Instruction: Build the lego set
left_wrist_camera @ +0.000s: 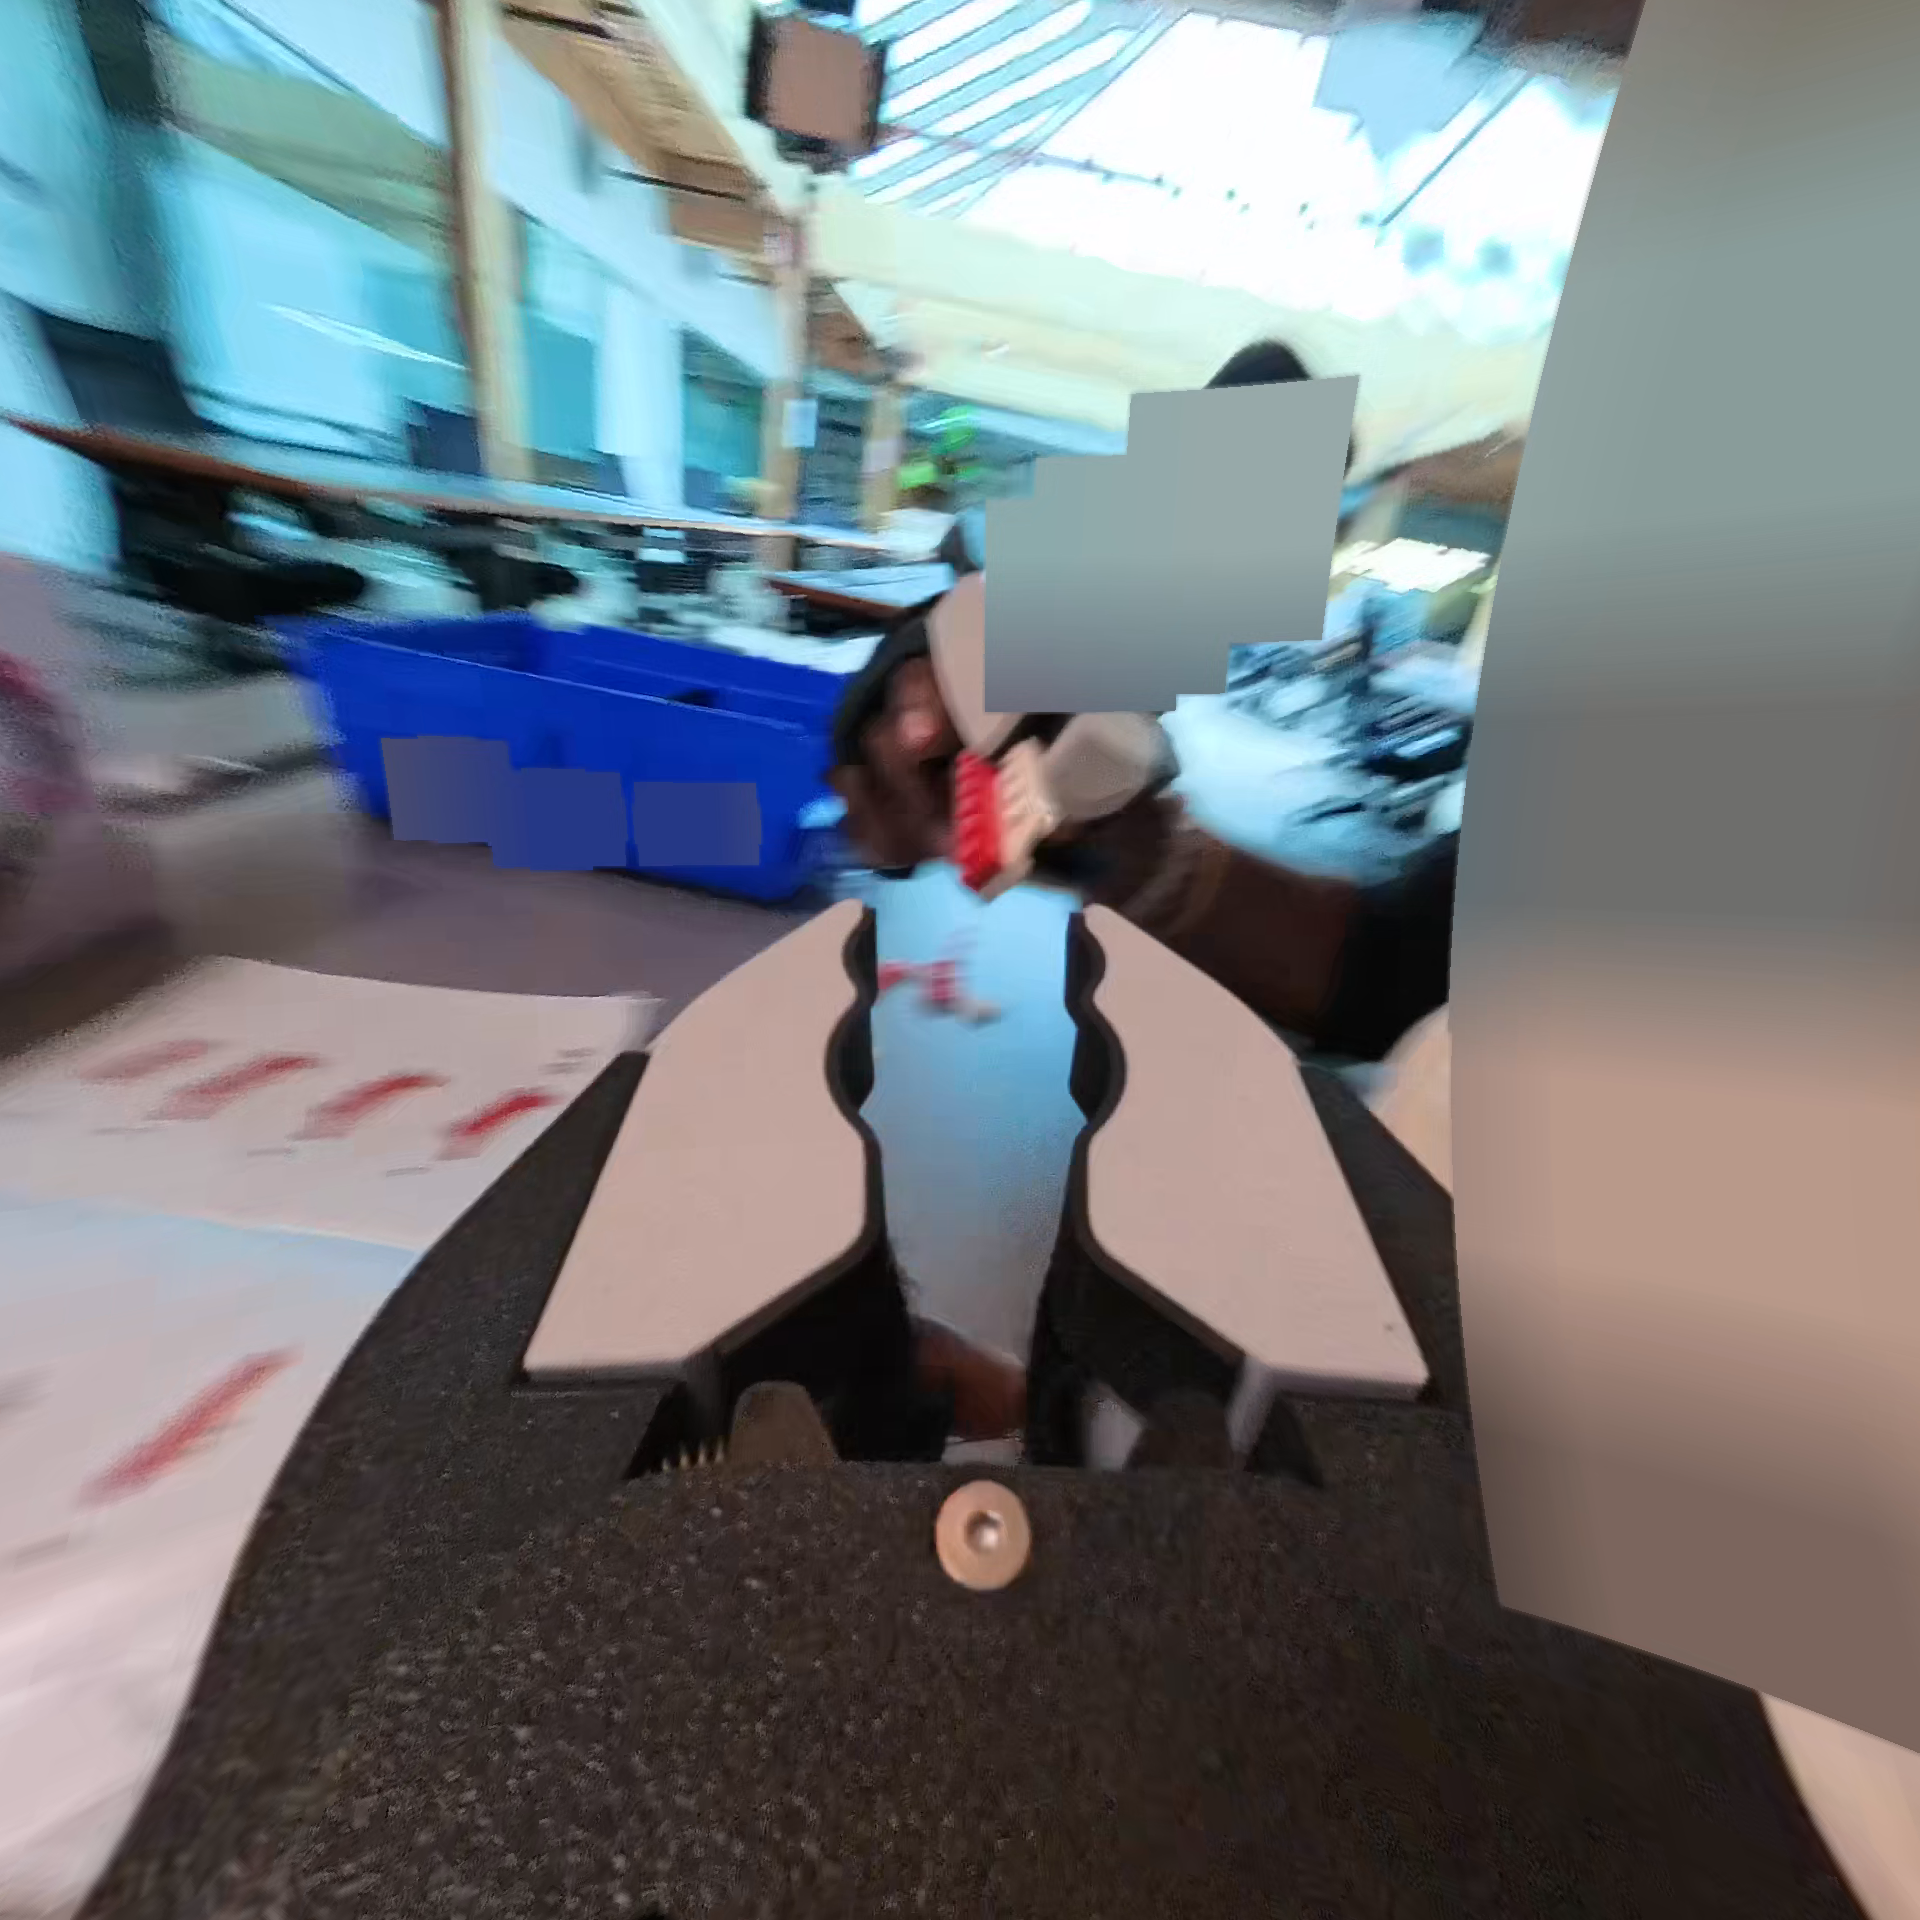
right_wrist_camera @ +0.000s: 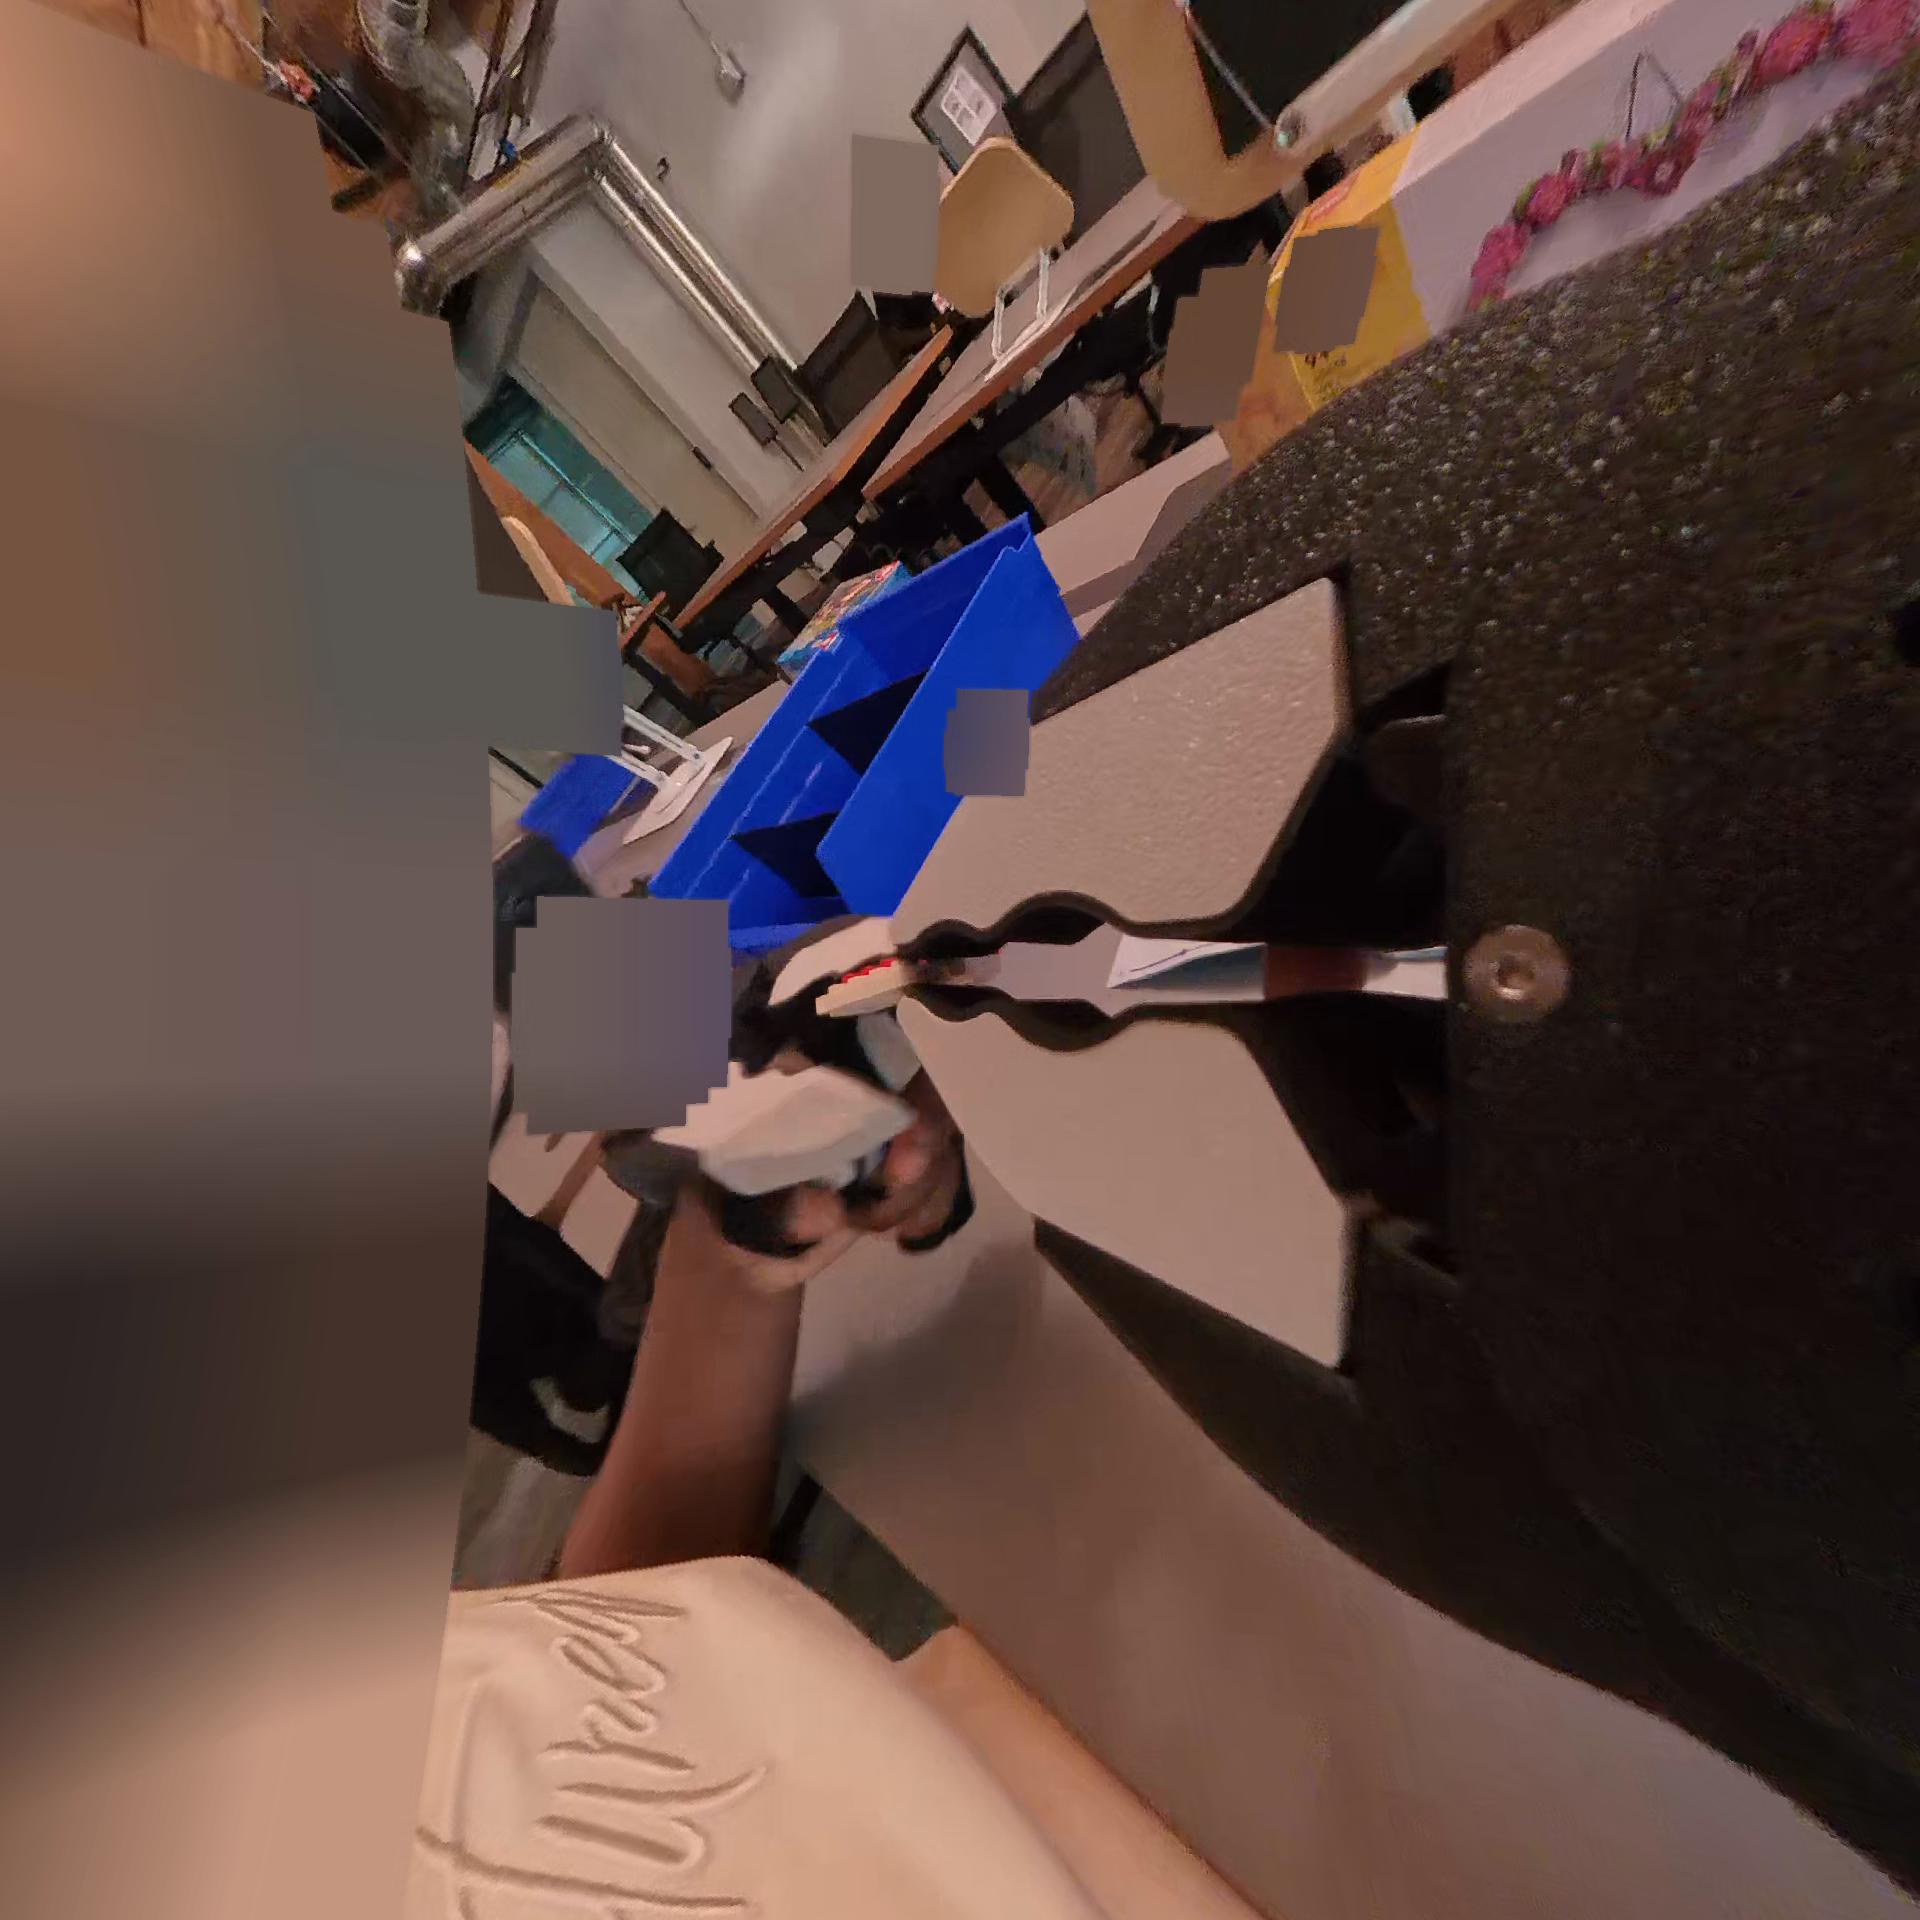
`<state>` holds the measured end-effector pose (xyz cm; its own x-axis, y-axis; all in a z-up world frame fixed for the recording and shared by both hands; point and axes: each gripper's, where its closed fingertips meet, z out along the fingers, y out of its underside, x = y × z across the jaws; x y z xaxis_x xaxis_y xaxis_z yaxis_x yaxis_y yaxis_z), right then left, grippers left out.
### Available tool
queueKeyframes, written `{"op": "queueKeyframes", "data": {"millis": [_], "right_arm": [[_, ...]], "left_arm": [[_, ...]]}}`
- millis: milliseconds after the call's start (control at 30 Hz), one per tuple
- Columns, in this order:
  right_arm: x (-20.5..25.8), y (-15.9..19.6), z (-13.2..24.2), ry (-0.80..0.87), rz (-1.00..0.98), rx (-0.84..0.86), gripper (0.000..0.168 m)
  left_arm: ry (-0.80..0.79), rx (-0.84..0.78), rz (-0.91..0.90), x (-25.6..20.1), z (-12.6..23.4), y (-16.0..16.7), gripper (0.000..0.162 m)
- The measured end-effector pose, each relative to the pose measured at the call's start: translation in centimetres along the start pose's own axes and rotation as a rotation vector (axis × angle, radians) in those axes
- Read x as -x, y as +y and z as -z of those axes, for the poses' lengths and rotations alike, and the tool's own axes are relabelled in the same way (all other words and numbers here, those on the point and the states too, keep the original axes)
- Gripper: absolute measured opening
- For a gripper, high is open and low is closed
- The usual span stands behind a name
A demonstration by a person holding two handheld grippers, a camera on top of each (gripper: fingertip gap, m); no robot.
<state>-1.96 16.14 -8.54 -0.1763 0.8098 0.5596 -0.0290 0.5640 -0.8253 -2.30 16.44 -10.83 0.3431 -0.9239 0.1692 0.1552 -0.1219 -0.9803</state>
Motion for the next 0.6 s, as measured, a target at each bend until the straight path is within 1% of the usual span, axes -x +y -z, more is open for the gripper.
{"op": "queueKeyframes", "data": {"millis": [33,67,133,200,233,300,367,567,600], "right_arm": [[0.0,-0.2,0.1,-0.005,-0.023,-0.022,0.005],[-0.1,-0.4,0.1,-0.008,-0.042,-0.040,0.004],[0.0,-0.5,0.1,-0.029,-0.076,-0.058,0.004],[0.3,-0.2,-0.1,-0.052,-0.091,-0.051,0.004],[0.4,-0.1,-0.2,-0.066,-0.094,-0.044,0.004],[0.9,0.1,-0.5,-0.097,-0.106,-0.037,0.004],[1.0,0.1,-0.8,-0.108,-0.111,-0.043,0.004],[1.0,-0.1,-1.0,-0.145,-0.134,-0.072,0.004],[1.0,-0.1,-1.1,-0.149,-0.139,-0.075,0.004]], "left_arm": [[-0.121,0.029,-0.151,1.1,0.1,0.1,0.037],[-0.204,0.050,-0.306,1.6,0.3,0.0,0.038],[-0.264,0.100,-0.547,1.3,0.1,0.2,0.037],[-0.310,0.096,-0.695,1.0,0.0,-0.1,0.035],[-0.326,0.085,-0.737,1.0,0.0,-0.3,0.034],[-0.323,0.032,-0.765,0.5,0.2,-1.0,0.026],[-0.292,0.010,-0.749,0.0,0.3,-1.2,0.017],[-0.271,0.017,-0.730,0.0,0.5,-1.0,0.012],[-0.263,0.021,-0.734,-0.1,0.5,-0.9,0.010]]}}
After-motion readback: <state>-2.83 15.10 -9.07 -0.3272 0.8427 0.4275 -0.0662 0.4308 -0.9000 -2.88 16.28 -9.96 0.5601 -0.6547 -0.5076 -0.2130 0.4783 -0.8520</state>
